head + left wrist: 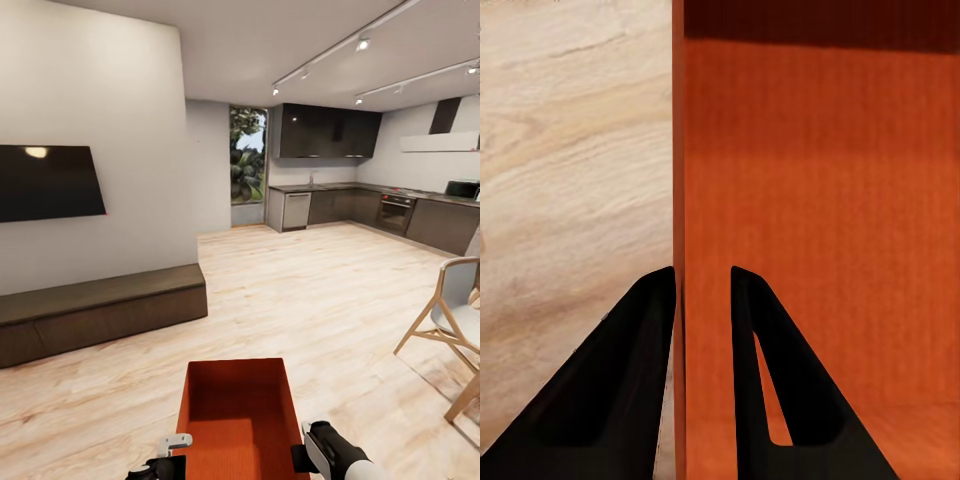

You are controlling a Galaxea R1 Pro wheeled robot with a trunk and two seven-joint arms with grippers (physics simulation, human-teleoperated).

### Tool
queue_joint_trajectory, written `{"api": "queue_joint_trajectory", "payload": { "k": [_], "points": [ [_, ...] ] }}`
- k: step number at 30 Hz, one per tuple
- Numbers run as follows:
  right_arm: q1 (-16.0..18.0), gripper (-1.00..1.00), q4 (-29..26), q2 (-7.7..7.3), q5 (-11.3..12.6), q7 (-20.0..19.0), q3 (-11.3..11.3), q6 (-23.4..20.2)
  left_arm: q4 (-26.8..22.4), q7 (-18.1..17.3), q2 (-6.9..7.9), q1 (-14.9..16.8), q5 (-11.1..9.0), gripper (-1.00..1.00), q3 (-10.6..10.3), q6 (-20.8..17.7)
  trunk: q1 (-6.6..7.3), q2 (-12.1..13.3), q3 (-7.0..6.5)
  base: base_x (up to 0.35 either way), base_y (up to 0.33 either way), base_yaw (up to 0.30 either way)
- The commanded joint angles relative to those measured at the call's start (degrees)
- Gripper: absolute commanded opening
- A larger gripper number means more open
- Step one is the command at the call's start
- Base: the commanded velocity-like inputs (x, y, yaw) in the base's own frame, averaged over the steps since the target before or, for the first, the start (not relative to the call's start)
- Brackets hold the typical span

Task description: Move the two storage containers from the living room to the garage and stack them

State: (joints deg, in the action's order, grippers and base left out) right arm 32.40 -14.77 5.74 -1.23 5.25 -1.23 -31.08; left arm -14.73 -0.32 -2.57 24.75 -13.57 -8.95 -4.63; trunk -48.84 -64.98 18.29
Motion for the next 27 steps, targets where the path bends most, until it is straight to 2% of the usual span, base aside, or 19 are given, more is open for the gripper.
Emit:
{"api": "queue_joint_trajectory", "payload": {
  "k": [1, 11, 27],
  "points": [
    [0.03, -1.00, 0.01, -0.73, 1.32, 0.20, 1.57, -0.21, -0.21, 0.23, 0.11, 0.03, -1.11, -1.00, -0.98, -0.30, 0.00, -0.05, 0.07, -0.015, 0.190, -0.084],
    [0.03, -1.00, 0.01, -0.73, 1.32, 0.20, 1.51, -0.21, -0.21, 0.23, 0.11, 0.03, -1.11, -1.00, -0.99, -0.29, 0.00, -0.05, 0.07, -0.004, 0.045, -0.068],
    [0.01, -1.00, 0.01, -0.73, 1.32, 0.20, 1.50, -0.21, -0.21, 0.23, 0.11, 0.03, -1.11, -1.00, -0.98, -0.29, 0.00, -0.05, 0.07, 0.000, 0.009, -0.268]
  ]
}}
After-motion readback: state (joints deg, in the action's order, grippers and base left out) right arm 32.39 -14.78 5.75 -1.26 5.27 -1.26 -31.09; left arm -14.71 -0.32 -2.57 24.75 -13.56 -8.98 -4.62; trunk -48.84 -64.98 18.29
